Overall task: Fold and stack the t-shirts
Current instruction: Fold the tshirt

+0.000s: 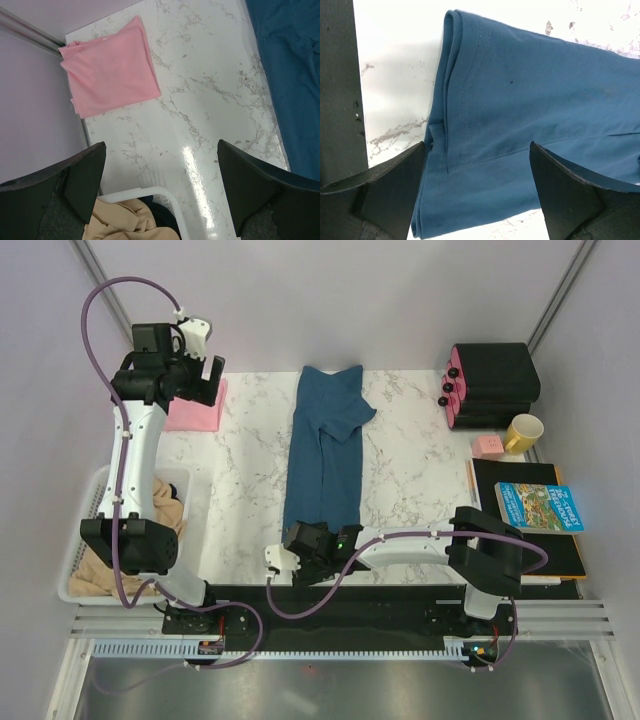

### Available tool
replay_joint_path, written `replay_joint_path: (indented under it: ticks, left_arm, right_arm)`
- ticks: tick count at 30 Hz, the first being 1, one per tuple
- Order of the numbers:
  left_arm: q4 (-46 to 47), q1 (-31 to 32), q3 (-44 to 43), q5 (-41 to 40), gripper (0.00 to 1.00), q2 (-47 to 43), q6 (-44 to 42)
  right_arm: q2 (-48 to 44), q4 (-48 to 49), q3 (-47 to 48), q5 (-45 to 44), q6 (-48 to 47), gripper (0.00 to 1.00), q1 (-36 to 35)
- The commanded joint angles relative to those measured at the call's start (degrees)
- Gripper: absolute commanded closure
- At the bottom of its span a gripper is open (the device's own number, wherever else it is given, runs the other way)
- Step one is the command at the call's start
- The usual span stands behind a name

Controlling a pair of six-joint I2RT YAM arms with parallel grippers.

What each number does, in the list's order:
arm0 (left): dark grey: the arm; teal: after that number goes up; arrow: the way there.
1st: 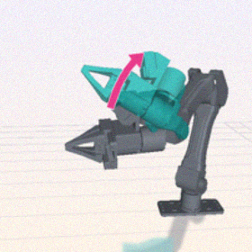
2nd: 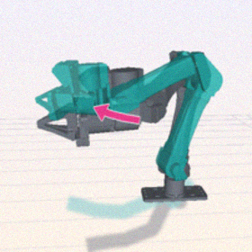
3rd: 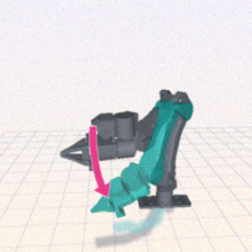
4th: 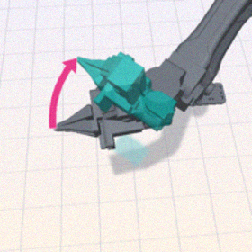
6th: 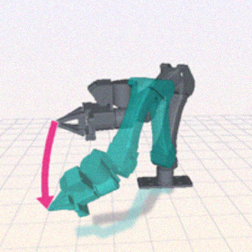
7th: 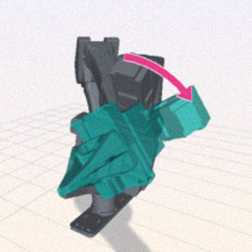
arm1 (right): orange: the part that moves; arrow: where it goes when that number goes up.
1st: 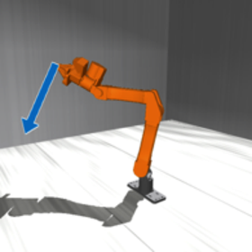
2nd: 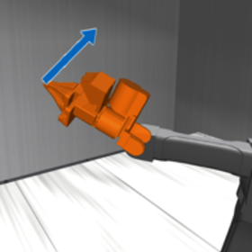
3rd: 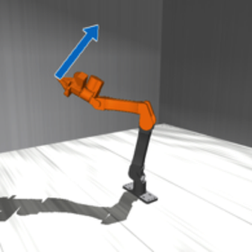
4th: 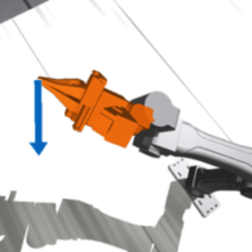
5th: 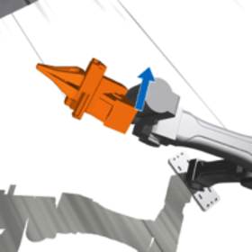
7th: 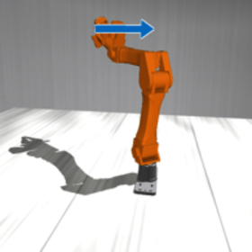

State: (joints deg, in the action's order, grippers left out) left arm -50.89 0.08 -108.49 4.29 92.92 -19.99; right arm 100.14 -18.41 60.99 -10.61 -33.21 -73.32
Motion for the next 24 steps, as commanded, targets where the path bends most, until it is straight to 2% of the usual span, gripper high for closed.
replay_joint_path:
  ticks: [1,13,20,24]
  left_arm:
    - [0.4,0.0,-2.9,-1.4,0.00,0.3,-2.6]
    - [-0.7,0.0,-8.1,-2.2,0.00,3.0,-4.0]
    - [-1.7,0.0,-11.8,-2.8,0.00,5.0,-4.8]
    - [-1.9,0.0,-13.4,-3.8,0.00,5.9,-6.4]
  right_arm:
    - [0.4,3.6,-1.1,0.2,3.5,0.09,-0.2]
    - [0.4,6.2,-5.7,1.3,6.1,0.17,0.6]
    - [0.8,6.4,-6.8,3.2,8.2,0.36,0.8]
    - [0.6,5.4,-8.1,5.3,8.6,0.57,0.8]
